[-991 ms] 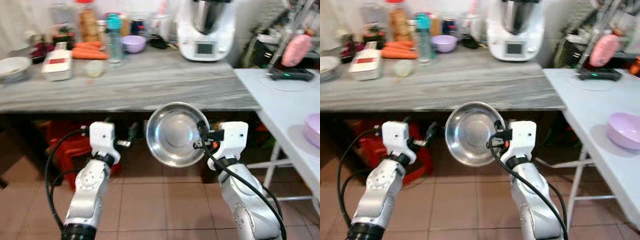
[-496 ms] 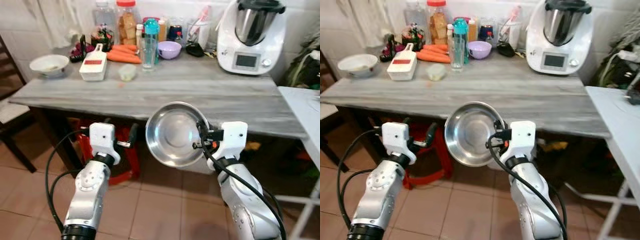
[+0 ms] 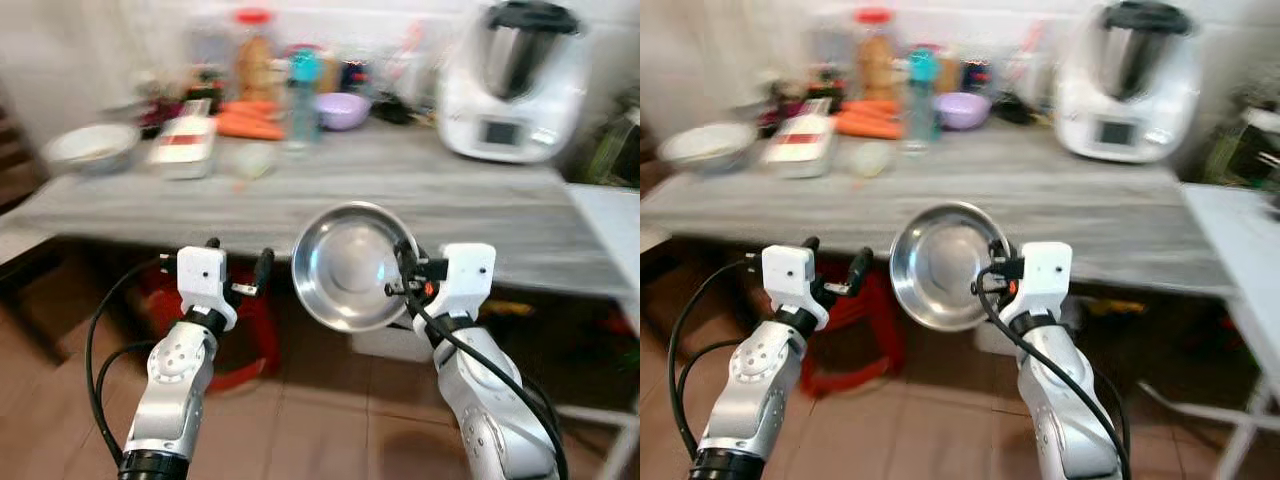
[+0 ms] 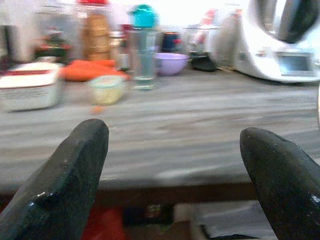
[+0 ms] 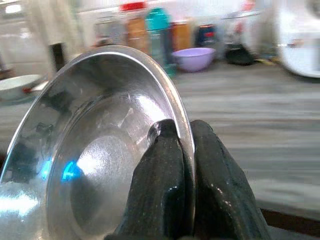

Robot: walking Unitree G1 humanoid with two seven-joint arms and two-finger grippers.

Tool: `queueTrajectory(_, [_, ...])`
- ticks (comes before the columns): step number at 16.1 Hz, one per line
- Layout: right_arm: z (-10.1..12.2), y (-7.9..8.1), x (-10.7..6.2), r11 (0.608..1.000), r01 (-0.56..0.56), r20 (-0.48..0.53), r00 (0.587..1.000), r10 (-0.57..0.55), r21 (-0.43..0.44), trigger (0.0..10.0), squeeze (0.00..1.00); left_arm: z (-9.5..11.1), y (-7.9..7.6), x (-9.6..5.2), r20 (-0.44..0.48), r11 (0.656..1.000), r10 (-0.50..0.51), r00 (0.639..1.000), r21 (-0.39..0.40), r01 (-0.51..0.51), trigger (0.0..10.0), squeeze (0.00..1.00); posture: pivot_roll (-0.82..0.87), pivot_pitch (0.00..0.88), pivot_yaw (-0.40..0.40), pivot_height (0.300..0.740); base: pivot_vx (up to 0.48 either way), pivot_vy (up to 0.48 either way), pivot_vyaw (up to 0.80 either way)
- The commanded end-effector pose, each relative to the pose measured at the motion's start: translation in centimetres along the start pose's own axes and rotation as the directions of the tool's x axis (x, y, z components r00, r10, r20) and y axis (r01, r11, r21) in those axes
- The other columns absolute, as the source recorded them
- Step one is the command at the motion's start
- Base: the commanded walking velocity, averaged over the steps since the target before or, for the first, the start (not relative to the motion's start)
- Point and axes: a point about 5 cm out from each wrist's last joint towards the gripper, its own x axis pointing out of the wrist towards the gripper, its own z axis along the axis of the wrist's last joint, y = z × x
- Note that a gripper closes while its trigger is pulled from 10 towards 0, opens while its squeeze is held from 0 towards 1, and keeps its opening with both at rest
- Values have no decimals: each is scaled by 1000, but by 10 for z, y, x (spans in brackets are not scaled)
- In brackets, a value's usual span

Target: Setting the table

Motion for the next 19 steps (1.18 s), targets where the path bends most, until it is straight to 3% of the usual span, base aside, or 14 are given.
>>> queueTrajectory(1, [5, -8, -1, 1000, 30, 20, 999, -30, -9, 10000, 0, 5, -10, 5, 17, 999, -45, 999, -2, 45, 10000, 0, -89, 0, -17, 740, 326, 0, -800])
queueTrajectory(5, [5, -7, 0, 1000, 31, 20, 999, -31, -4, 10000, 0, 5, -10, 5, 14, 999, -45, 999, 0, 45, 10000, 0, -86, 0, -16, 740, 323, 0, -663])
queueTrajectory(13, [4, -7, 1, 1000, 28, 21, 999, -28, -8, 10000, 0, 5, -10, 5, 15, 999, -37, 999, -10, 37, 10000, 0, -82, 0, -14, 740, 242, 0, 0])
queueTrajectory(17, [2, -16, -1, 998, 61, 11, 998, -61, -1, 10000, 0, -1, -10, -9, -4, 997, -71, 997, 31, 71, 10000, 0, -79, 0, -16, 740, 0, 0, 0])
queueTrajectory(19, [1, -26, 0, 996, 84, 1, 996, -84, -5, 10000, 0, -8, -5, -25, -38, 994, -91, 995, 56, 93, 10000, 0, -78, 1, -16, 740, 0, 0, 0])
